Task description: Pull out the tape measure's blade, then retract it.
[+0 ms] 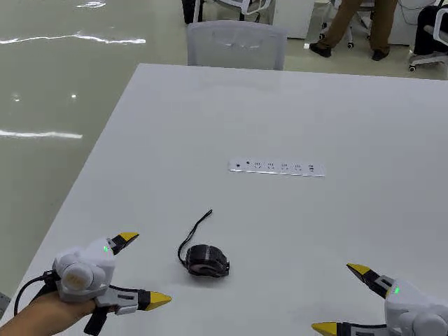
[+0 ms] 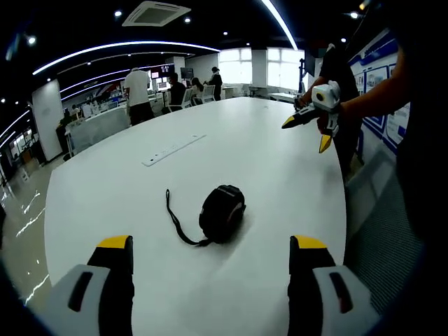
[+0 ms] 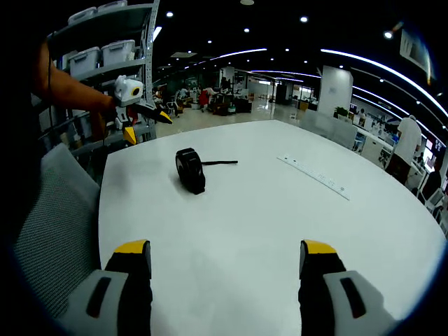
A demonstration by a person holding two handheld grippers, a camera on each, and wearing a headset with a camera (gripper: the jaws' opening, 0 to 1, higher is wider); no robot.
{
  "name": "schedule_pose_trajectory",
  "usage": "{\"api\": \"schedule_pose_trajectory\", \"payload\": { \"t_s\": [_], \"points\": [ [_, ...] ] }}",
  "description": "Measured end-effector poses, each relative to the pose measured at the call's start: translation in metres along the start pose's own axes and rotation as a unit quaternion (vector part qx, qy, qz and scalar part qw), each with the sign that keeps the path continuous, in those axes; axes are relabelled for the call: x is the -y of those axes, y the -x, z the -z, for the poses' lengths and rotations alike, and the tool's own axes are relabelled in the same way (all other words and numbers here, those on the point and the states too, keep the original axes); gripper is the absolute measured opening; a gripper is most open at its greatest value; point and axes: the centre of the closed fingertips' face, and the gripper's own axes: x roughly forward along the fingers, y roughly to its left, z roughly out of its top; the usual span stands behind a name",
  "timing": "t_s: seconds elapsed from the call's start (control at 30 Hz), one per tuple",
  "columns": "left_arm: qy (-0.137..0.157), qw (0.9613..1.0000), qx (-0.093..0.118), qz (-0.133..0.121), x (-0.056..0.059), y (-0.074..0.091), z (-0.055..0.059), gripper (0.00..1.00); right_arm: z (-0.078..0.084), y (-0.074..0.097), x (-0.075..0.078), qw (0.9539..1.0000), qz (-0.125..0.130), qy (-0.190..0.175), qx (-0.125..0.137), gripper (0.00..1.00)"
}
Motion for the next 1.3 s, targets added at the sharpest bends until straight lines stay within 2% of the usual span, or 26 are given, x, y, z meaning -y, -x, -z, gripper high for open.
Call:
{"api": "schedule_pose_trajectory", "payload": {
  "t_s": [0.23, 0.37, 0.6, 0.87, 0.93, 1.0, 1.07, 1.13, 1.3],
  "points": [
    [-0.012, 0.9999, -0.003, 0.004, -0.003, -0.010, -0.006, 0.88, -0.018, -0.016, -0.001, 0.9998, -0.016, 0.014, 0.008, 0.88],
    [-0.003, 0.9999, 0.007, 0.009, -0.002, -0.015, -0.015, 0.86, -0.021, -0.025, -0.002, 0.9995, -0.024, 0.020, 0.006, 0.88],
    [-0.047, 0.9983, -0.022, 0.025, 0.000, -0.028, -0.017, 0.85, -0.024, -0.044, -0.009, 0.9986, -0.041, 0.032, -0.004, 0.85],
    [-0.074, 0.9950, -0.044, 0.052, -0.004, -0.043, -0.022, 0.81, -0.036, -0.061, -0.010, 0.9975, -0.054, 0.045, -0.002, 0.85],
    [-0.081, 0.9940, -0.047, 0.057, -0.005, -0.047, -0.025, 0.80, -0.039, -0.067, -0.012, 0.9969, -0.061, 0.049, -0.003, 0.84],
    [-0.078, 0.9938, -0.039, 0.069, -0.004, -0.051, -0.032, 0.83, -0.040, -0.072, -0.017, 0.9951, -0.075, 0.063, -0.010, 0.83],
    [-0.091, 0.9922, -0.039, 0.076, -0.004, -0.055, -0.034, 0.86, -0.042, -0.078, -0.018, 0.9946, -0.079, 0.066, -0.010, 0.83],
    [-0.116, 0.9881, -0.060, 0.081, -0.006, -0.061, -0.029, 0.84, -0.044, -0.085, -0.021, 0.9943, -0.084, 0.065, -0.007, 0.82],
    [-0.137, 0.9816, -0.080, 0.106, 0.002, -0.072, -0.027, 0.82, -0.045, -0.102, -0.035, 0.9903, -0.108, 0.086, -0.015, 0.80]
  ]
}}
